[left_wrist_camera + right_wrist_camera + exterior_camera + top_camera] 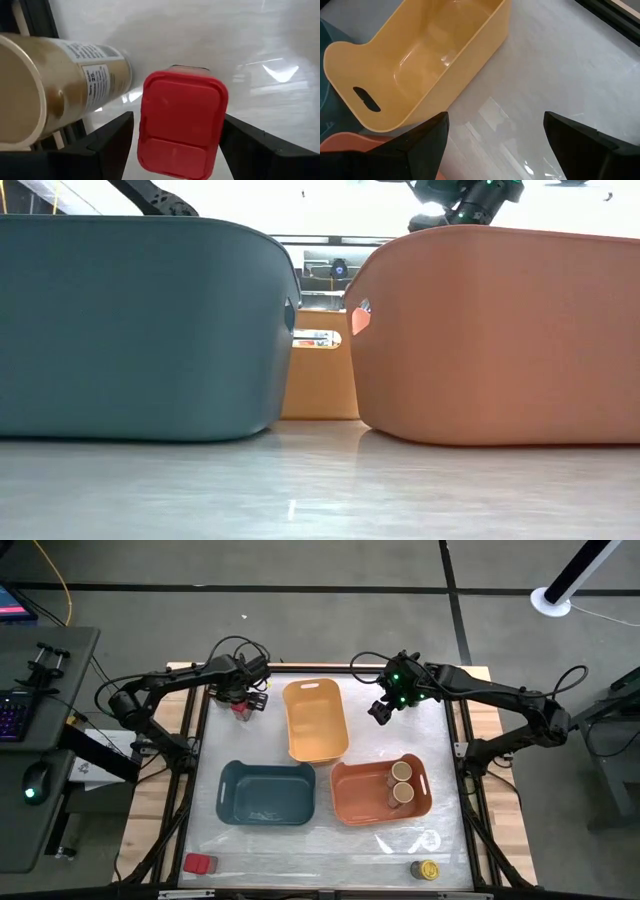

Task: Sort spices by type
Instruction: Put the top red seasoning can into the yellow bin

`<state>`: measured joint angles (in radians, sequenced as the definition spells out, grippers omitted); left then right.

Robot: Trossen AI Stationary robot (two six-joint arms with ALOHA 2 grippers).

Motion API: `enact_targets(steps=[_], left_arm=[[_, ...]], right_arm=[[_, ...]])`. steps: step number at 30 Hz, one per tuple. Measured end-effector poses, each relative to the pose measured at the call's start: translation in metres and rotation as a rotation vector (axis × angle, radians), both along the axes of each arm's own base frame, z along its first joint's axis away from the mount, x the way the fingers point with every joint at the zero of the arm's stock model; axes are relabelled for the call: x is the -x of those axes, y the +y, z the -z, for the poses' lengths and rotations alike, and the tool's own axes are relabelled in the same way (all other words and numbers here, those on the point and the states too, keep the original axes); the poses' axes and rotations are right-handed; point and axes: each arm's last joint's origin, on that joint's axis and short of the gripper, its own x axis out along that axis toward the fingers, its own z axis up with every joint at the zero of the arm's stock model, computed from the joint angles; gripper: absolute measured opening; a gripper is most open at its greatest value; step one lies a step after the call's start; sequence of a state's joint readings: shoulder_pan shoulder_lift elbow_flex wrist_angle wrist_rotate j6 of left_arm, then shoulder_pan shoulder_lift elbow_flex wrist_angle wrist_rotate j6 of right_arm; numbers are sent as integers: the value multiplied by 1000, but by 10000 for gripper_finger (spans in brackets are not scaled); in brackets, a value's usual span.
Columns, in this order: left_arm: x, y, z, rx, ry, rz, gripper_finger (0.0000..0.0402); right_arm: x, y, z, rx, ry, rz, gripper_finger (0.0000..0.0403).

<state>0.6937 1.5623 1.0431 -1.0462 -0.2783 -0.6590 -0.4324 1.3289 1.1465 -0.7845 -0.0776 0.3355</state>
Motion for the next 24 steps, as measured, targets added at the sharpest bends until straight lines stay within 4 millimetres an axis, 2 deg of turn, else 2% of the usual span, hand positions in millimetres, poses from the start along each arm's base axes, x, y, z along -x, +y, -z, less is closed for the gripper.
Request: enact_targets(steps=[8,18,24], left_arm=[[-3,0,0,3,-33,18,262],[-6,0,0,18,-78,7,214],[-10,-2,-1,17,-104,15,206]], right_arm=[[0,0,0,2,1,-3,319],[0,0,0,3,1,-4,319],[0,0,0,4,2,-6,319]])
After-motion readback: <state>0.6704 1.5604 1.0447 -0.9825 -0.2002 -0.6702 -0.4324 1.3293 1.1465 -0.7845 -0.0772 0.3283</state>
